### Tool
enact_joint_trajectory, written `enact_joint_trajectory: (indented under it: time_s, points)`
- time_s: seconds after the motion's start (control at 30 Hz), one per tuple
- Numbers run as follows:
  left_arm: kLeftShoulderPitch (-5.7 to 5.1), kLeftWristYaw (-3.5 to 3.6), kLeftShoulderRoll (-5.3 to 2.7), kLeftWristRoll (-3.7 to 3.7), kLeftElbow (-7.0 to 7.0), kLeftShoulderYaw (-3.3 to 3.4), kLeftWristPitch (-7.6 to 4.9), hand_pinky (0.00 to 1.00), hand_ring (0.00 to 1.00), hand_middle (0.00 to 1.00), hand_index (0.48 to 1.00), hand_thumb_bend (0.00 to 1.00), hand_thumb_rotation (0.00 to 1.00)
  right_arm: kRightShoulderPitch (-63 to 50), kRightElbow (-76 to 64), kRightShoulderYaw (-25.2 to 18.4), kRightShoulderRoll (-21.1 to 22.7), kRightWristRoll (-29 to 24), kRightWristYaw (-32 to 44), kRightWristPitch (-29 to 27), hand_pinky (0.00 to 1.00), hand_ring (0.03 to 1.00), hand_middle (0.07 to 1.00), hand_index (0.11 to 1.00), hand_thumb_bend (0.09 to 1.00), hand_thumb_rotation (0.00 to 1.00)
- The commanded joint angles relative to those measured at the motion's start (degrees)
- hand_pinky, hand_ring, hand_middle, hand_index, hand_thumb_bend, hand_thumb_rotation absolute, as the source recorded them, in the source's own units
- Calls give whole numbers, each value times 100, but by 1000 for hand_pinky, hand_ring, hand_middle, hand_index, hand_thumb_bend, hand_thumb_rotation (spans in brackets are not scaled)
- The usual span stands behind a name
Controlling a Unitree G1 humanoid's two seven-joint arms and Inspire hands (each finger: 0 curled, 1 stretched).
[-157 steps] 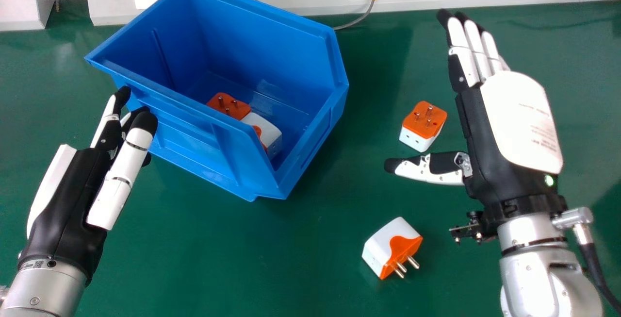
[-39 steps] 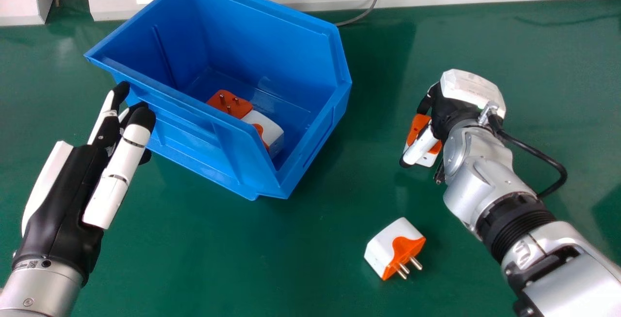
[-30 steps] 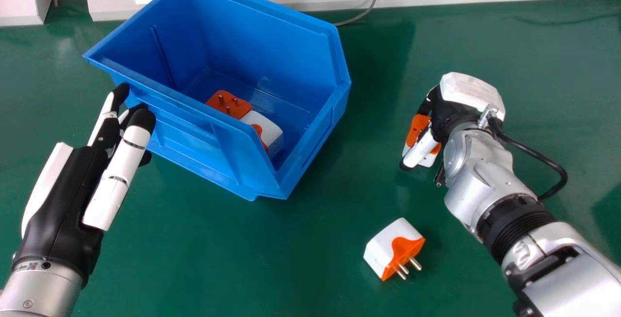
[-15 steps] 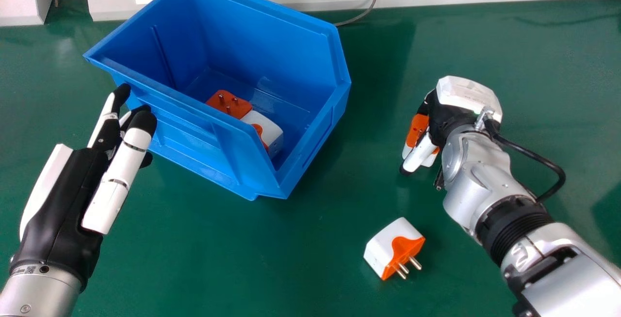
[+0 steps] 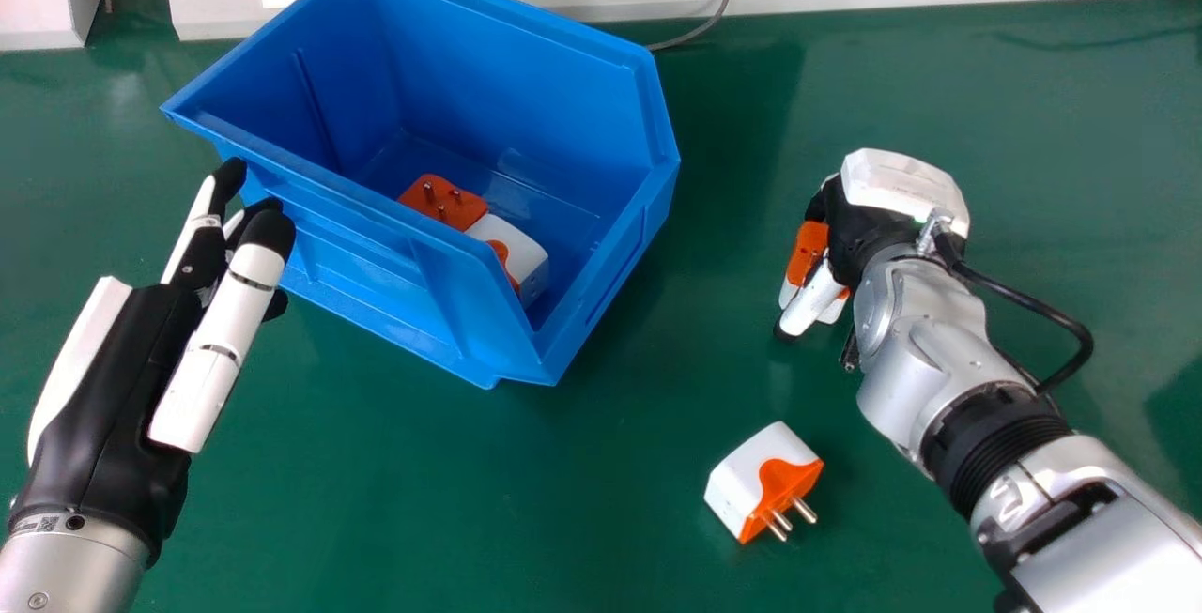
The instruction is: Pick all objects and put in blue box
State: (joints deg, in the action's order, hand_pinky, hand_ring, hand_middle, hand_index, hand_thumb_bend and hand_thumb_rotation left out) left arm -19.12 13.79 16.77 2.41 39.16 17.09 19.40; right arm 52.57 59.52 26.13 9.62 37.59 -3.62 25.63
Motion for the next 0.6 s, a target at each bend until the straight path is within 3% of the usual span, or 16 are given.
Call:
enact_joint_trajectory:
  time_s: [0.0,0.23,0.27,0.33,0.37,0.43,0.47,0.57]
  points:
    - [-45,9,28,85,218,72,-24,883,948,965,1000,487,1000,-3,-73,11,100,20,-141,-50,799,898,891,703,655,1]
    - [-68,10,29,87,274,80,-11,880,948,964,1000,486,1000,-176,-153,9,194,25,-391,-302,776,887,877,616,605,44]
    - [-69,6,31,80,288,81,-4,880,947,964,1000,487,1000,-177,-134,-16,185,7,-449,-312,732,825,826,589,587,59]
    - [-77,0,27,72,315,77,1,880,947,964,1000,487,1000,-204,-161,-79,171,-33,-581,-312,732,825,826,589,587,59]
    - [-85,3,25,76,325,79,0,880,948,964,1000,488,1000,-210,-161,-105,161,-53,-637,-310,657,741,756,566,574,47]
    - [-95,7,23,85,325,87,-10,880,948,964,1000,488,1000,-221,-147,-149,148,-81,-739,-339,657,741,756,566,574,47]
    - [-95,5,21,85,316,89,-17,879,947,964,1000,487,1000,-236,-138,-167,150,-86,-817,-390,576,666,693,557,562,37]
    - [-111,-2,9,87,354,84,-3,879,948,965,1000,485,1000,-328,-197,-206,199,-124,-1063,-618,519,610,645,550,553,30]
